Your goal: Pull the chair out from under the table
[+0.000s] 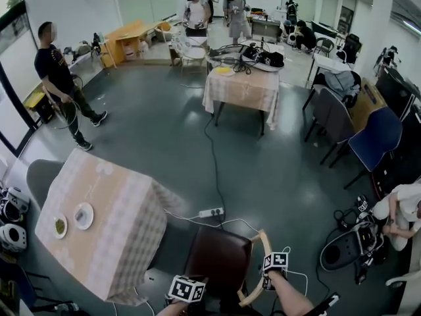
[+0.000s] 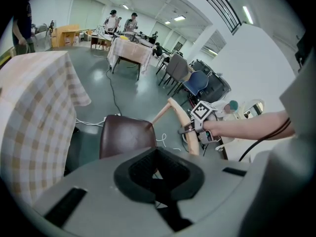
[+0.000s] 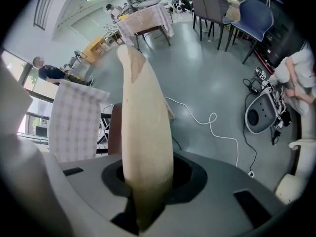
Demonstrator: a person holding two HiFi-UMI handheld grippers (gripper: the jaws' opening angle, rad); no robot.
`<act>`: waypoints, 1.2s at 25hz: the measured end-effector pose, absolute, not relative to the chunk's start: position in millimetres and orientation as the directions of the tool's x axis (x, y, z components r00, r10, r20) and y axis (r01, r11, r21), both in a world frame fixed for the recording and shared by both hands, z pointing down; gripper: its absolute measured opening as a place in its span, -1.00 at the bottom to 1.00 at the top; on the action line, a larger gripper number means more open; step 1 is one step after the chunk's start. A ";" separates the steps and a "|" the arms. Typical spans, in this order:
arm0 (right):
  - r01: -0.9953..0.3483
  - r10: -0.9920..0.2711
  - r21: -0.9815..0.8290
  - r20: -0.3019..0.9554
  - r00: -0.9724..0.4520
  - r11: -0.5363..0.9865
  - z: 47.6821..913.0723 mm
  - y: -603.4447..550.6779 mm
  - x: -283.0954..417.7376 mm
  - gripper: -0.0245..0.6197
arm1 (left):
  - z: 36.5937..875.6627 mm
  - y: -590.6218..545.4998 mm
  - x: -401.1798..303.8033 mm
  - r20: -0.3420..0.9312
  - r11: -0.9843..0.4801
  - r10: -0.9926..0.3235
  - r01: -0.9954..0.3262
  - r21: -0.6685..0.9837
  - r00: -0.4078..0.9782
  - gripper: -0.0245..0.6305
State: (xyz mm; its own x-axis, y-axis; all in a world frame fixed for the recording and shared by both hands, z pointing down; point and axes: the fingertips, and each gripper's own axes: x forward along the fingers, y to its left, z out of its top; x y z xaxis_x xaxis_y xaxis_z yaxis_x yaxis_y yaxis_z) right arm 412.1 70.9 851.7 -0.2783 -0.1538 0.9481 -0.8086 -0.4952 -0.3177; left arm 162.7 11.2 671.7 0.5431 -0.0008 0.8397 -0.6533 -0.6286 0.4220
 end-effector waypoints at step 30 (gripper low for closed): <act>-0.814 -0.252 -0.347 0.934 -0.253 -0.466 827.9 63.4 432.0 -0.26 | 663.6 41.5 170.5 0.839 -0.685 0.017 -0.605 0.406 0.544 -0.91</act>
State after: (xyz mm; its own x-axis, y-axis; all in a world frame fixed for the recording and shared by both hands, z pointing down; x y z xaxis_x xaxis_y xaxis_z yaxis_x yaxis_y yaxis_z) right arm 432.0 63.4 827.9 -0.2532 -0.2524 0.9339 -0.8141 -0.4659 -0.3466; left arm 170.5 41.5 663.6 0.5439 0.0170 0.8390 -0.6052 -0.6846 0.4062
